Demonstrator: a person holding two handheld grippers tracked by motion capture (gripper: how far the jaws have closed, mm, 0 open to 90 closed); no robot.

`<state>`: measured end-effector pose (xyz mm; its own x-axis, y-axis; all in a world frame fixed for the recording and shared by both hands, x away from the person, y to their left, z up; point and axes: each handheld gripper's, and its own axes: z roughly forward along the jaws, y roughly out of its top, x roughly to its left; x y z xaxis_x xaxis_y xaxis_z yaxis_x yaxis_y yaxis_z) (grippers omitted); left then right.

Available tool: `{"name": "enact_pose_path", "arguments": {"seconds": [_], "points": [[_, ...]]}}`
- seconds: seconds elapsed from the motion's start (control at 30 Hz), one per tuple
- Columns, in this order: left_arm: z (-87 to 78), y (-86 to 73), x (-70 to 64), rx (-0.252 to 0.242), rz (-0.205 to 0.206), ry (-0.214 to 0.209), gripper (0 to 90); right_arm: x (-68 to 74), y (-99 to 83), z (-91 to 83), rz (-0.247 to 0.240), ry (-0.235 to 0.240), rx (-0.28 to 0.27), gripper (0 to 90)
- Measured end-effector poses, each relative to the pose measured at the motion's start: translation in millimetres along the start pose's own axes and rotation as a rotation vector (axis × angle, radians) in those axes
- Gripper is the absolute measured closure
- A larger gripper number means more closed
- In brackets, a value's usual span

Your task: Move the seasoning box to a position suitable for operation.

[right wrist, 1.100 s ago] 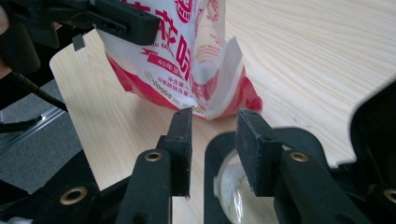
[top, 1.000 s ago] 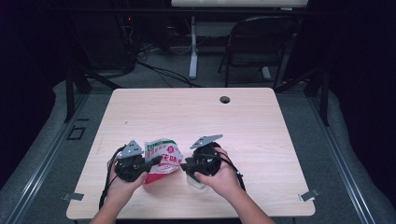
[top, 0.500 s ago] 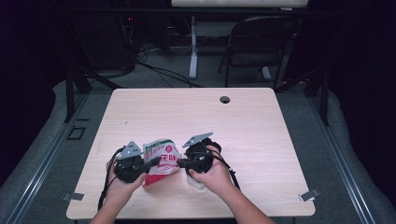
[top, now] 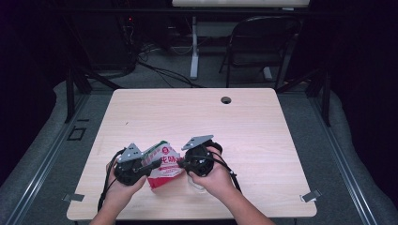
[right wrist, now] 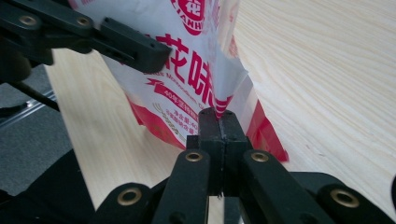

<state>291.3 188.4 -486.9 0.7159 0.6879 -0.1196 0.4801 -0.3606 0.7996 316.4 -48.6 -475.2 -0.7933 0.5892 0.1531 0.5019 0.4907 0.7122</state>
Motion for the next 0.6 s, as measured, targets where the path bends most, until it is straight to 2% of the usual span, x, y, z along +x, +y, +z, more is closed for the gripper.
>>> {"name": "enact_pose_path", "arguments": {"seconds": [0.07, 0.13, 0.17, 0.27, 0.33, 0.4, 0.5, 0.53, 0.6], "points": [[0.4, -4.3, 0.7, 0.010, 0.005, -0.015, 81.3, 2.0, -2.2, -0.2, -0.003, 0.009, 0.000, 90.0], [0.7, -6.4, 0.5, 0.012, 0.005, -0.011, 80.0, 1.2, -3.7, 0.9, 0.000, 0.016, 0.013, 90.0], [0.5, -7.3, 0.6, 0.016, 0.005, -0.013, 78.8, -0.2, -6.2, 2.6, 0.008, 0.016, 0.030, 90.0], [-0.4, -10.1, 1.8, 0.011, 0.005, -0.029, 74.6, -5.6, -10.7, 1.4, 0.043, 0.051, 0.013, 90.0], [0.2, -11.3, 2.7, 0.020, -0.009, -0.051, 69.4, -6.5, -11.5, 0.2, 0.043, 0.051, 0.015, 90.0], [2.1, -15.7, 2.4, 0.019, -0.005, -0.065, 63.0, -4.6, -12.1, 0.2, 0.038, 0.044, 0.014, 90.0], [3.2, -18.9, 3.0, 0.018, -0.003, -0.062, 60.7, -4.0, -12.5, 0.0, 0.035, 0.042, 0.014, 90.0], [4.1, -21.5, 3.5, 0.014, -0.019, -0.066, 59.6, -4.1, -12.8, 0.0, 0.034, 0.043, 0.012, 90.0], [5.7, -23.8, 4.5, 0.018, -0.023, -0.074, 55.6, -3.4, -14.5, -0.2, 0.040, 0.046, 0.005, 90.0]]}}
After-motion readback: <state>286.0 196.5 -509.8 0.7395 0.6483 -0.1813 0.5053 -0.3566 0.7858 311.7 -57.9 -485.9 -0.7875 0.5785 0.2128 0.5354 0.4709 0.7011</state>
